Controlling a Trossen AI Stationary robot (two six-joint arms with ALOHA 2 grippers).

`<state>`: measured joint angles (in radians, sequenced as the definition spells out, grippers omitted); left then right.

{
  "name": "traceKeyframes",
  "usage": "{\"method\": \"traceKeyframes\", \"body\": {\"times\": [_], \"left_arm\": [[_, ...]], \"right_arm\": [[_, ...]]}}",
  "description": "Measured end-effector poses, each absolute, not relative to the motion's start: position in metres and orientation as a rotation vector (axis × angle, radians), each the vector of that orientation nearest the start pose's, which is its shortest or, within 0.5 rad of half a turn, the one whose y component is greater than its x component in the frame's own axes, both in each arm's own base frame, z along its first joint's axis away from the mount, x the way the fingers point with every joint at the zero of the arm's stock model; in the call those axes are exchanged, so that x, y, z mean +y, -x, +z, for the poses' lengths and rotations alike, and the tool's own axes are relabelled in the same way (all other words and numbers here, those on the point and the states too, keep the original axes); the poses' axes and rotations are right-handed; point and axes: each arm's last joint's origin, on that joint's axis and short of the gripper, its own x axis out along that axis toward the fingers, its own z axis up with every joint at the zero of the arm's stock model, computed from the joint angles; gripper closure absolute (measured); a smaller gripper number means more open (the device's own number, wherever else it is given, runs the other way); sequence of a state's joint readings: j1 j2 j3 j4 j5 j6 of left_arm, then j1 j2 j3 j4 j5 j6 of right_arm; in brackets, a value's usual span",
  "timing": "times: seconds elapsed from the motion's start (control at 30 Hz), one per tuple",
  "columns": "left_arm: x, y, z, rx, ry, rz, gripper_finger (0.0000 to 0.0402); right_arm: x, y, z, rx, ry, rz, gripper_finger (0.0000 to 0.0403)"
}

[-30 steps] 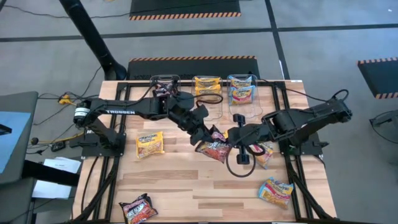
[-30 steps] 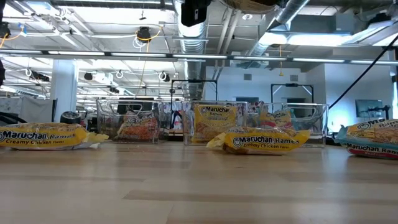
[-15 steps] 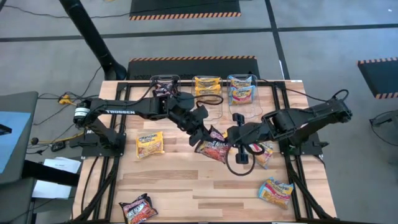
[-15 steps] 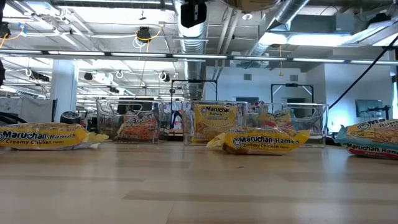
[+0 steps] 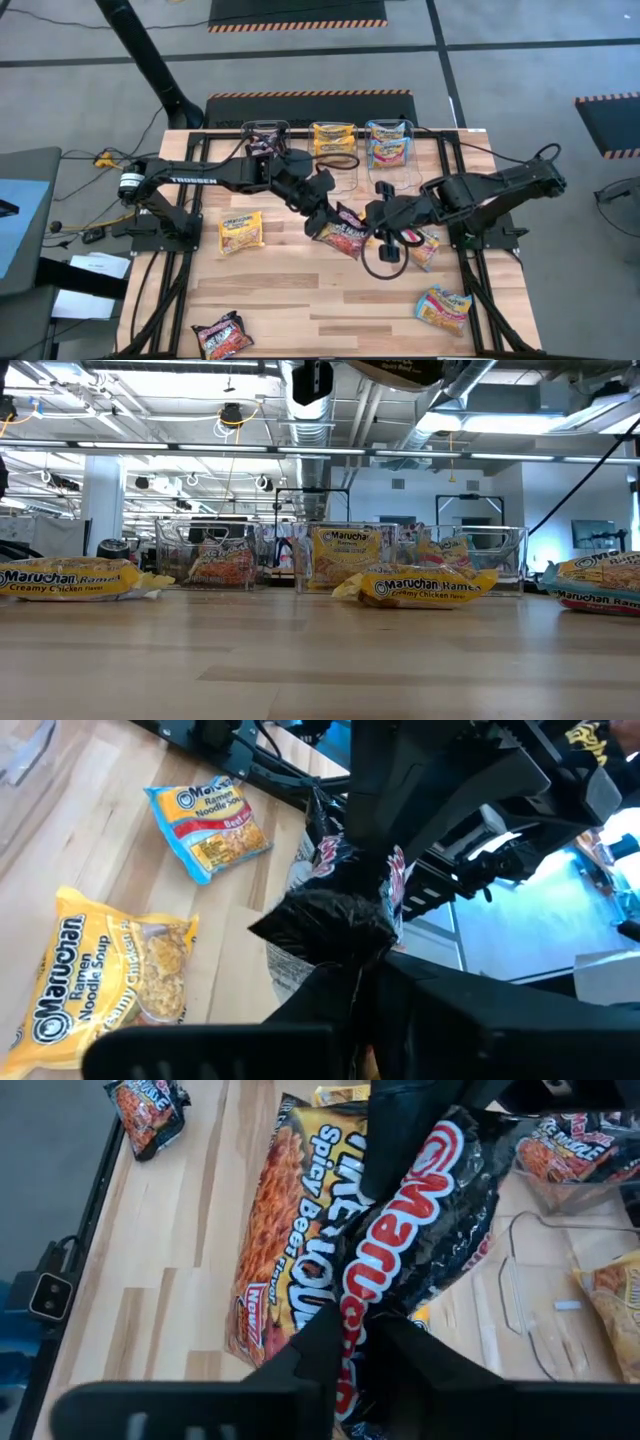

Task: Sort Maruchan noodles
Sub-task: Put the black noodle pack into the left transparent bin

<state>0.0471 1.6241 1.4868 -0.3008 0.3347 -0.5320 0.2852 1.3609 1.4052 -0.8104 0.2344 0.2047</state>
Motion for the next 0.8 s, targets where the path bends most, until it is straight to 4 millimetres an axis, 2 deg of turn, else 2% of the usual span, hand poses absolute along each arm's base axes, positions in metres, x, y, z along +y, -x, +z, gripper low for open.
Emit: {"method": "traceKeyframes", "body": {"times": [0.2,0.43,0.63,0.8], "left_arm": [[0.008,-0.369,0.355,0.493,0.575,-0.163,0.0401],[0.012,-0.356,0.366,0.483,0.535,-0.161,0.0401],[0.021,-0.342,0.378,0.462,0.504,-0.128,0.0401],[0.031,-0.325,0.391,0.442,0.46,-0.109,0.0401]], "right_arm": [[0.067,-0.266,0.368,0.733,-0.007,-0.041,0.0268],[0.065,-0.261,0.396,0.679,-0.017,-0.039,0.022],[0.057,-0.258,0.422,0.603,-0.043,-0.053,0.0209],[0.051,-0.254,0.442,0.541,0.003,-0.048,0.0211]]}}
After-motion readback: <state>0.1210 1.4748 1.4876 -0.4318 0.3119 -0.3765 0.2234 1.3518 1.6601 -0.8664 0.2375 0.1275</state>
